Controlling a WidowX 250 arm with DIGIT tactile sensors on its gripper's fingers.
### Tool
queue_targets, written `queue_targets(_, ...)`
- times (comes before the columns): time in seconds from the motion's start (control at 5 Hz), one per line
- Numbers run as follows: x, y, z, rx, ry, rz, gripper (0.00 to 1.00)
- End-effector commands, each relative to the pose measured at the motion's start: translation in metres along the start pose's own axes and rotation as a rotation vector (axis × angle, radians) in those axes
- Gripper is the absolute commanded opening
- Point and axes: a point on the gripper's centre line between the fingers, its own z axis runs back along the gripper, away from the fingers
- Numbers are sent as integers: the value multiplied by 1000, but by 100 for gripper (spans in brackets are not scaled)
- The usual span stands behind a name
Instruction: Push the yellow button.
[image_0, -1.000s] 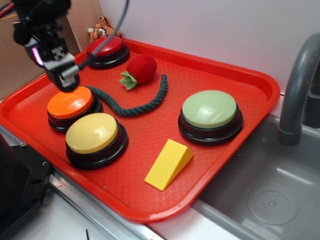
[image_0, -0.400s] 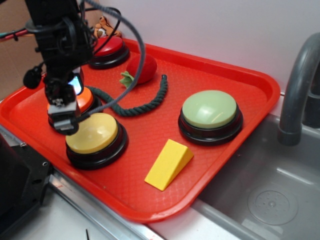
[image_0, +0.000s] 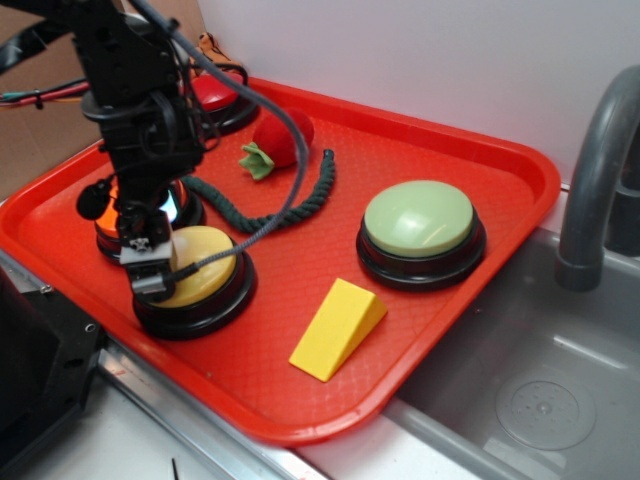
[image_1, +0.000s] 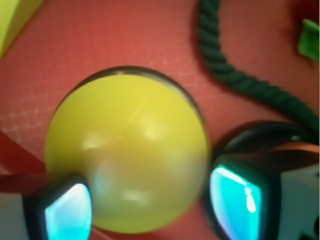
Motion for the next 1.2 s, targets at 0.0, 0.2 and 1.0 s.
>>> queue_targets(0.0, -1, -5, 9, 5, -25, 9, 100)
queue_targets(0.2, -1, -5, 37, 43, -54, 27, 100)
queue_targets(1.0, -1, -2, 79, 52, -94, 102, 100)
